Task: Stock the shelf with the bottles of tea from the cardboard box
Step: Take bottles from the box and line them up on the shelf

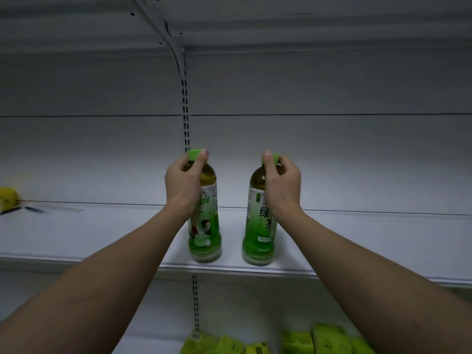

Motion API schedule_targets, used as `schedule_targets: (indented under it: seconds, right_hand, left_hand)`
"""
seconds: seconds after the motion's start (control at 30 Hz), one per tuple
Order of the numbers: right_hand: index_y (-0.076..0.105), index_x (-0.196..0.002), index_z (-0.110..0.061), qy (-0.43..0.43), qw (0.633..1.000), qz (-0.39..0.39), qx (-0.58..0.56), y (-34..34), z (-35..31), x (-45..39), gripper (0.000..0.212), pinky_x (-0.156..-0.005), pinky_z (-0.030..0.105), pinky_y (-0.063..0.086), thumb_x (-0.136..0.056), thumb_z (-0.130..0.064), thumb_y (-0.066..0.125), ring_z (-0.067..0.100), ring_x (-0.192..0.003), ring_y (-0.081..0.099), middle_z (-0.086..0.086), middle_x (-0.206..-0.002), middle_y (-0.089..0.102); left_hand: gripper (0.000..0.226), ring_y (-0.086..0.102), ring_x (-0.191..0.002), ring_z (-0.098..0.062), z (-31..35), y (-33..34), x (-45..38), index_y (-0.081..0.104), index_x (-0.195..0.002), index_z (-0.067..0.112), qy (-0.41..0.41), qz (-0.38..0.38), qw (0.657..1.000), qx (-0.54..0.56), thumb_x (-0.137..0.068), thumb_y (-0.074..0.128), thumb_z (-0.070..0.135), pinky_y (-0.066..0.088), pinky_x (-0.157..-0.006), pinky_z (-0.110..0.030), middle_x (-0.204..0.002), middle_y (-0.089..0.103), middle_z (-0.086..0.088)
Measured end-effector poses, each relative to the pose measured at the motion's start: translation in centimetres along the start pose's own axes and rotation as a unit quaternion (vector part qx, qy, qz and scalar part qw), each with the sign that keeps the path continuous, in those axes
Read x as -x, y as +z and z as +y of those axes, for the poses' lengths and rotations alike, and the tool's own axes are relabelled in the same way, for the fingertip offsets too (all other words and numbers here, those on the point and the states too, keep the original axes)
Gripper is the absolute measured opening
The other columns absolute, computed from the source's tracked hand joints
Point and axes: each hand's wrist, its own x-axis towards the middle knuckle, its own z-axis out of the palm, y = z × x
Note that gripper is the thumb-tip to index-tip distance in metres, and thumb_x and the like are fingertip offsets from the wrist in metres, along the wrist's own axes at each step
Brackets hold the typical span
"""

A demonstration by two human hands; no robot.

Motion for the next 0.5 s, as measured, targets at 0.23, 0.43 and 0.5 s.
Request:
schedule_targets:
  seconds: [0.23,0.43,0.5]
  right_hand:
    - [0.061,-0.083,-0.016,-0.015,0.999,-0.029,0.025,2.8,2.5,-1.5,0.031,-0.066,0.023,0.044,-0.094,-0.043,0.051,0.013,-0.075,0.057,-0.001,-0.077,0.060]
    - [0.058,-0.102,-0.024,0.026,0.997,-0.069,-0.004,2.3,3.1,-0.3,0.026,-0.072,0.022,0.046,-0.093,-0.047,0.051,0.011,-0.091,0.061,-0.004,-0.097,0.064]
    - [0.051,-0.116,-0.030,0.089,0.991,-0.102,-0.009,1.9,4.1,1.0,0.036,-0.080,0.030,0.050,-0.089,-0.053,0.053,0.011,-0.097,0.061,-0.006,-0.106,0.063]
  left_hand:
    - [0.041,0.062,-0.089,-0.021,-3.6,1.2,-3.1,0.069,-0.094,0.009,0.001,-0.018,1.000,0.005,-0.089,0.057,0.048,0.049,-0.079,-0.034,-0.092,0.068,-0.007]
    - [0.042,0.060,-0.092,-0.016,-4.3,1.3,-2.7,0.063,-0.109,0.014,-0.018,-0.051,0.999,0.007,-0.092,0.050,0.051,0.045,-0.073,-0.027,-0.103,0.064,-0.005]
    - [0.047,0.058,-0.102,-0.018,-4.3,0.9,-2.0,0.054,-0.124,0.021,-0.030,-0.063,0.998,-0.008,-0.091,0.050,0.054,0.044,-0.082,-0.030,-0.116,0.059,-0.001]
